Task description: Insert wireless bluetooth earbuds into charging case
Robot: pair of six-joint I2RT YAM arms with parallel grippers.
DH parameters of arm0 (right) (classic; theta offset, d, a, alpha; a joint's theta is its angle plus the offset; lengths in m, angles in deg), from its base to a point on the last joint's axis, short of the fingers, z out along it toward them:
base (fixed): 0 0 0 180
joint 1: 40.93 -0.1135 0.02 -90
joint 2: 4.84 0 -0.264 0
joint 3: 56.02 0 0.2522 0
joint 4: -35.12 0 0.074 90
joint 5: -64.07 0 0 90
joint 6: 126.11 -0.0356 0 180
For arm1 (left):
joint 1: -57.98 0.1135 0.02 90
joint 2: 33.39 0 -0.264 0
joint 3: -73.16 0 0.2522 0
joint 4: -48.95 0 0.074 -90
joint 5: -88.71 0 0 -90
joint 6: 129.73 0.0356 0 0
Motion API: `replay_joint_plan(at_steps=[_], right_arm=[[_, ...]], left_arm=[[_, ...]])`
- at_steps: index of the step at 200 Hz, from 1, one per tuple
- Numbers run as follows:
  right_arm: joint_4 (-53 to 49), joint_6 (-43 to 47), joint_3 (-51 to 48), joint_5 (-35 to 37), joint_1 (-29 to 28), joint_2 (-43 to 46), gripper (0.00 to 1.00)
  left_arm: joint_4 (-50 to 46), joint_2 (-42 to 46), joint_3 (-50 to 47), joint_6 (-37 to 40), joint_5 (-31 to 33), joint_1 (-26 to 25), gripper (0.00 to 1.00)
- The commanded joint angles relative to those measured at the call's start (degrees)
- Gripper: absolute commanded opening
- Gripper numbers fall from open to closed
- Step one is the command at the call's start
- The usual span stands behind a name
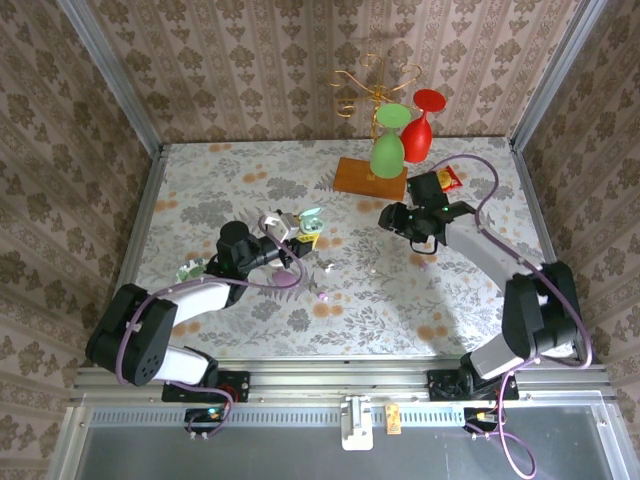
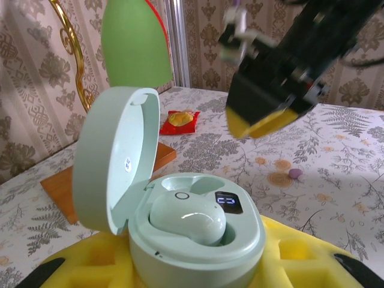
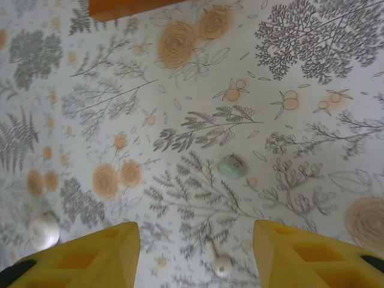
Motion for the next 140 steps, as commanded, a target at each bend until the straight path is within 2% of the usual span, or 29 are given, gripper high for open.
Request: replay_joint_plan(at_steps=[1, 42, 83, 140], right_arm=[[5.5, -6.2, 0.8, 0.2, 0.0, -4.4, 0.52], [6.2, -6.5, 4.3, 1.9, -0.4, -12.2, 0.44], [5.3, -4.5, 7.6, 1.5, -0.5, -18.5, 0.43], [3.6, -0.8, 10.6, -1.8, -2.1, -22.2, 0.42]], left_arm=[[-0.9, 1.7, -0.7, 0.8, 0.4, -0.6, 0.23], [-1.2, 2.2, -1.1, 1.0, 0.6, -0.8, 0.23], [-1.8, 2.7, -1.1, 1.4, 0.7, -0.8, 0.23], [-3.0, 3.1, -1.0, 2.2, 0.9, -0.8, 0.24]])
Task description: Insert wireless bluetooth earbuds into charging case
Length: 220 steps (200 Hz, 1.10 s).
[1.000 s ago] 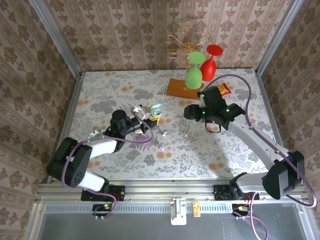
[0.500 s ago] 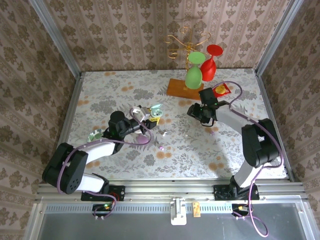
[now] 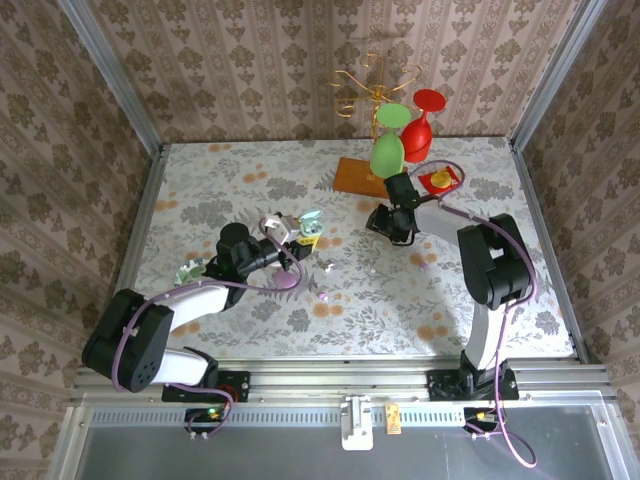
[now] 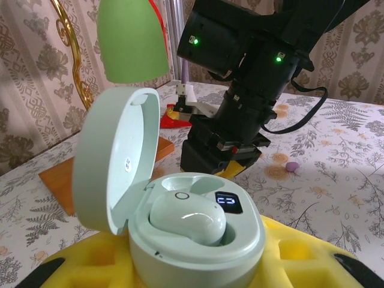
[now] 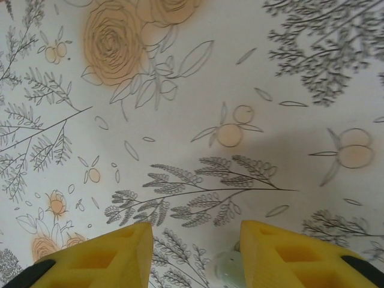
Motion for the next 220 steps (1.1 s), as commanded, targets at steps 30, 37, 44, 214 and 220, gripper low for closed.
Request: replay_joint_plan(at_steps=[30, 37, 44, 214, 220], right_arm=[[-3.2, 3.5, 1.6, -1.1, -1.5, -1.4, 0.42], [-3.3, 3.9, 1.1, -0.8, -1.6, -1.2, 0.42], [-3.5, 4.4, 0.7, -0.5, -1.6, -1.0, 0.43], [0.1, 9.8, -8.0, -5.2, -4.3, 6.6, 0.42], [-0.6, 10.6, -7.4, -4.6, -4.2, 6.5, 0.42]], left_arm=[[-0.1, 1.3, 0.0, 1.3, -0.2, -0.3, 0.23], [-0.1, 1.3, 0.0, 1.4, -0.2, -0.3, 0.23], [-0.2, 1.3, 0.0, 1.4, -0.2, -0.3, 0.24], [0.5, 0.6, -0.1, 0.8, -0.2, -0.7, 0.23], [0.4, 0.8, -0.2, 0.8, -0.1, -0.7, 0.23]])
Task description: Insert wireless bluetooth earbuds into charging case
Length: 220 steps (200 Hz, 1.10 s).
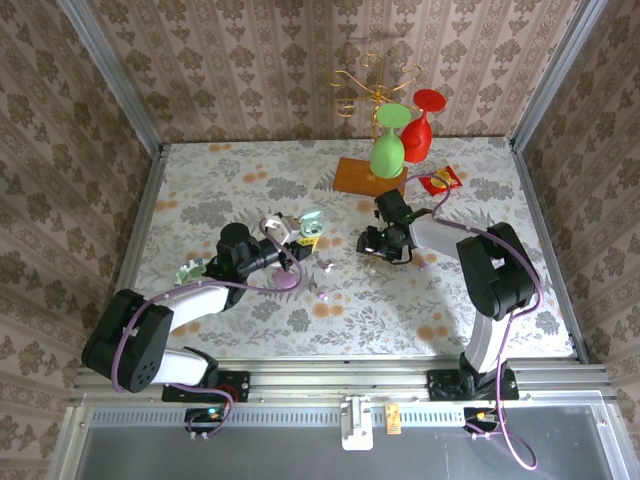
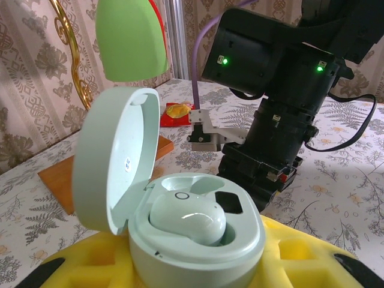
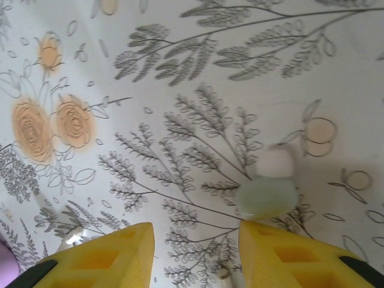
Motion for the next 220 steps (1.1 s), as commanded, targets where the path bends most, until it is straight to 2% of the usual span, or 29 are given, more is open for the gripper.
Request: replay_joint_plan(at_steps=[1, 27, 46, 69, 114, 151, 220], right_arm=[[0.0, 3.8, 0.4, 2.0, 0.3, 1.9, 0.42], [0.0, 6.6, 1.2, 2.8, 0.5, 3.5, 0.43], [0.0, 9.5, 2.4, 4.5, 0.8, 3.8, 0.48], [-2.7, 11.6, 6.3, 5.8, 0.9, 0.8, 0.55], [-3.4, 13.0, 9.9, 7.4, 1.2, -4.6, 0.59], [-4.1, 14.2, 10.0, 6.8, 1.8, -6.8, 0.58], [-6.0, 16.4, 2.5, 1.6, 1.7, -1.2, 0.51]], left_arm=[[0.8, 0.7, -0.2, 0.6, -0.1, -0.4, 0.23], [-0.1, 1.9, -1.0, 1.1, 0.4, -0.5, 0.24], [-0.3, 2.3, -1.4, 1.2, 0.8, -0.5, 0.24], [-0.2, 2.1, -1.3, 1.2, 0.7, -0.5, 0.24], [-0.4, 2.7, -1.6, 1.2, 1.1, -0.6, 0.23], [-0.7, 2.9, -1.6, 1.5, 1.2, -0.6, 0.24], [-1.9, 2.9, -0.9, 2.2, 0.9, -0.6, 0.24]])
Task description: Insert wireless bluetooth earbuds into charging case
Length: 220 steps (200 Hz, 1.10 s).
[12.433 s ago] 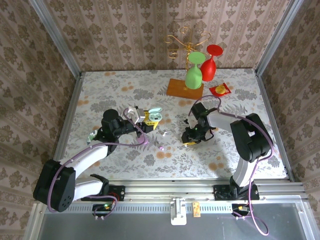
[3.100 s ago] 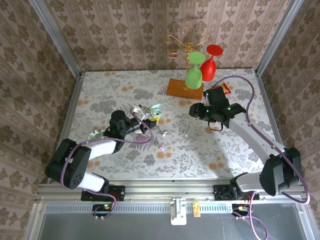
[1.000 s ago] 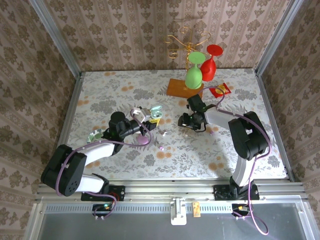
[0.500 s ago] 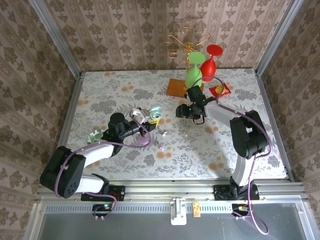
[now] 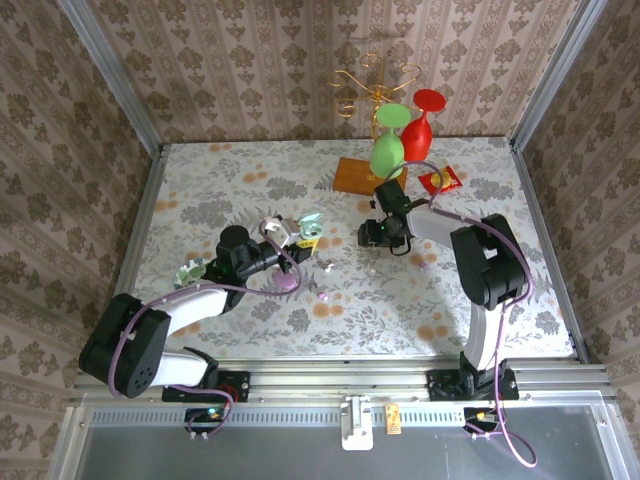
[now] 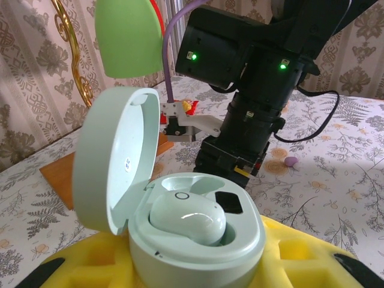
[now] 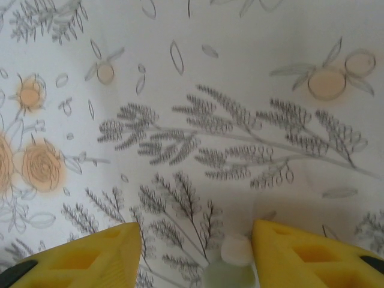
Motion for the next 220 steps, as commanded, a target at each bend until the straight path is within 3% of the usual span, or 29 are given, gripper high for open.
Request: replay_joint_plan(at_steps=[1, 53, 98, 154, 220], right_arm=[[-3.6, 1.6, -3.2, -3.1, 0.0, 3.4, 0.51], [-1.9, 0.8, -6.9, -2.3, -0.7, 8.5, 0.50], [-2.3, 2.7, -2.5, 4.2, -0.7, 5.0, 0.58], [-2.3, 3.5, 4.0, 1.6, -0.7, -1.9, 0.57], [-2.5, 3.4, -2.1, -2.0, -2.1, 2.1, 0.50]], left_arm=[[-0.8, 1.3, 0.2, 1.6, -0.2, -0.3, 0.24], [-2.0, 2.1, 0.6, 2.3, -0.5, -0.3, 0.24], [-1.6, 2.2, 0.1, 2.2, -0.4, -0.3, 0.24], [-2.5, 3.6, -0.4, 2.1, 0.6, -0.9, 0.24], [-3.5, 3.1, 0.4, 2.9, 0.6, -0.9, 0.24]])
